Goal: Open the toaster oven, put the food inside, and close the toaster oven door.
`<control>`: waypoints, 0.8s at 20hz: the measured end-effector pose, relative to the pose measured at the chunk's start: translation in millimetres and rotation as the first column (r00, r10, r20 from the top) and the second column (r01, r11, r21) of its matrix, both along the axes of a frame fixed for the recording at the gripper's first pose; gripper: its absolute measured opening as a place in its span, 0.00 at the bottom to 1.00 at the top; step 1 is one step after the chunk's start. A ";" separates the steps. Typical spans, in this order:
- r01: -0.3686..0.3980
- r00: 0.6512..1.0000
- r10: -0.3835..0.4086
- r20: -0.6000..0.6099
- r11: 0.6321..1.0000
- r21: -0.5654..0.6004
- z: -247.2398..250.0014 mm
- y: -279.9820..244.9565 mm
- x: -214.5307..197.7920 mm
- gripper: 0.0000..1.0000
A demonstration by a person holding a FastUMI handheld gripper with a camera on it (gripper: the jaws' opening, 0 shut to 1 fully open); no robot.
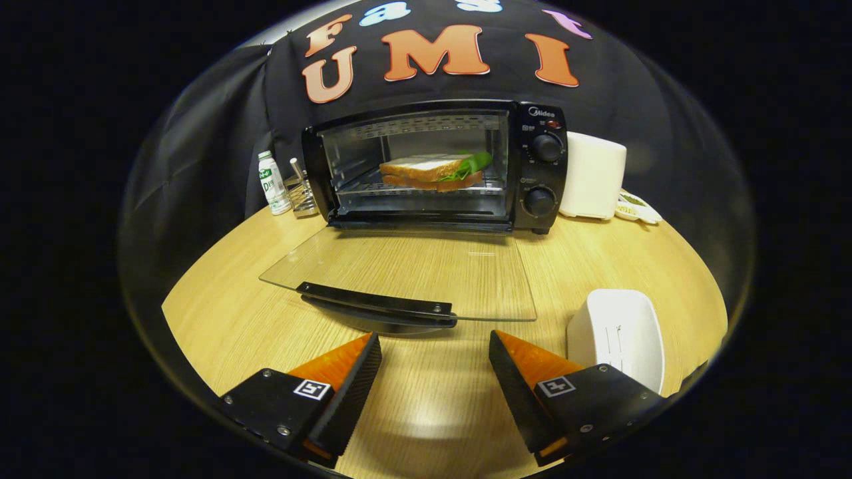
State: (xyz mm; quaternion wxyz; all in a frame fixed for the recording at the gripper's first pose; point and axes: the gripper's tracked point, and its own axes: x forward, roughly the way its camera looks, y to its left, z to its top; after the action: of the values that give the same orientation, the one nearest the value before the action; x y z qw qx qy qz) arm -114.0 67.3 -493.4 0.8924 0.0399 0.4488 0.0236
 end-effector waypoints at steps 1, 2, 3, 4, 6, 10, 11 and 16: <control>-0.021 1.000 0.021 0.003 1.000 -0.005 0.5 5.5 1.6 0.97; -0.044 0.999 0.044 0.009 0.999 -0.007 1.6 12.7 3.9 0.97; -0.063 0.998 0.063 0.013 0.998 -0.021 2.3 18.2 6.6 0.97; -0.076 0.997 0.077 0.013 0.996 -0.051 0.3 18.3 8.8 0.97; -0.078 0.997 0.079 0.011 0.994 -0.076 0.4 15.5 12.2 1.00; -0.092 0.995 0.093 0.027 0.995 -0.036 16.0 13.1 20.6 1.00; -0.097 0.994 0.099 0.046 0.995 -0.027 23.0 11.9 25.2 1.00; -0.095 0.984 0.090 0.156 0.995 0.025 61.2 7.3 57.4 1.00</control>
State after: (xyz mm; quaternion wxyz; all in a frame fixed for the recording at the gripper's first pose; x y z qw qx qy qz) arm -56.6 74.6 -432.3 0.9217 0.0316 0.3791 0.0756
